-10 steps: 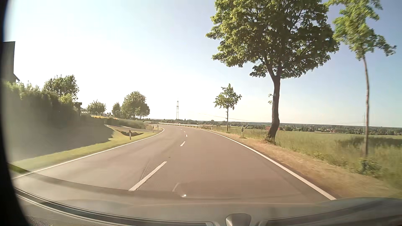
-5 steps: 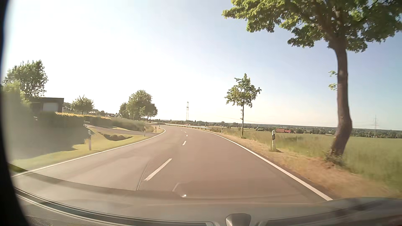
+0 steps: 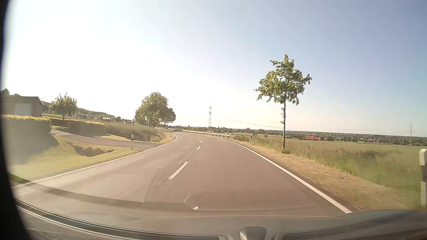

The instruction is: Follow the waypoints while adhering to traffic rules and regulations

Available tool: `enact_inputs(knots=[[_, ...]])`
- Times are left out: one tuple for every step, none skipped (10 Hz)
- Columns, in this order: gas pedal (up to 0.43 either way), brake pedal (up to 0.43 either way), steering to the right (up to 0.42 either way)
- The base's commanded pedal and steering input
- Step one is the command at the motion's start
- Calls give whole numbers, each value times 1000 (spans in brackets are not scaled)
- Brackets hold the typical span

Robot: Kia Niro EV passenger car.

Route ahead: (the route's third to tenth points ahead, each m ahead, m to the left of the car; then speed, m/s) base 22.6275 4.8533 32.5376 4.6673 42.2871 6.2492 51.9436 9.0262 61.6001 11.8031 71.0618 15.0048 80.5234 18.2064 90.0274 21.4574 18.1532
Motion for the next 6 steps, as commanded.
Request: enact_inputs(knots=[[189,6,-20],[189,6,-20],[189,6,-20],[189,6,-19],[189,6,-19],[189,6,-19]])
